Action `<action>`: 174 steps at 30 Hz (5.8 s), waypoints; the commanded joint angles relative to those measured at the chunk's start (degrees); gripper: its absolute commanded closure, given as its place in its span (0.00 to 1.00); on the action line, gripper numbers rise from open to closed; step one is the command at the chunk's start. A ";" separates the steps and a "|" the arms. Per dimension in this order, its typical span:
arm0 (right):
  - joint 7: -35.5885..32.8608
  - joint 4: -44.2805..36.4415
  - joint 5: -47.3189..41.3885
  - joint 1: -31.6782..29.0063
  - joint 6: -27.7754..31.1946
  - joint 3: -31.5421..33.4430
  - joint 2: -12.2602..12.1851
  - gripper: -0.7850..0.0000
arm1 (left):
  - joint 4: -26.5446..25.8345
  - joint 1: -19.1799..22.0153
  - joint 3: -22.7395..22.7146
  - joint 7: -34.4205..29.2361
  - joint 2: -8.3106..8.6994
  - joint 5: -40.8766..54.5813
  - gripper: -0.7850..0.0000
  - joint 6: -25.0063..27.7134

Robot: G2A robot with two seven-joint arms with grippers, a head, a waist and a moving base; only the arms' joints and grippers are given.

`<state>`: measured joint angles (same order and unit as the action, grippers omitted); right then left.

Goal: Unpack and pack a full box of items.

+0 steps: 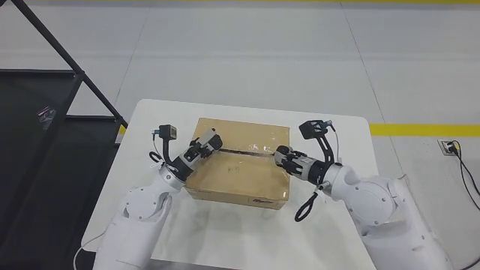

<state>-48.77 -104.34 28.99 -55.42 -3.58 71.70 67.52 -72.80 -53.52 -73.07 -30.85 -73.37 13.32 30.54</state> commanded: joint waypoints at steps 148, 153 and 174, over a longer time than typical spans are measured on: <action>1.48 -0.99 2.73 -4.35 31.06 4.22 -1.18 0.00 | -7.98 -4.42 -4.59 2.48 0.52 -1.59 0.00 1.06; 2.30 -1.11 2.39 -4.83 30.86 4.77 -1.22 0.00 | -10.64 -6.72 -7.71 3.79 1.08 -2.05 0.00 1.24; 6.21 -6.32 37.95 -3.74 29.22 -4.35 -1.12 0.00 | -15.67 -12.63 -9.66 7.00 1.60 -3.16 0.00 0.71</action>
<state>-42.72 -110.68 66.68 -59.08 25.92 67.35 66.40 -88.46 -66.02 -82.79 -23.91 -71.77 10.09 31.25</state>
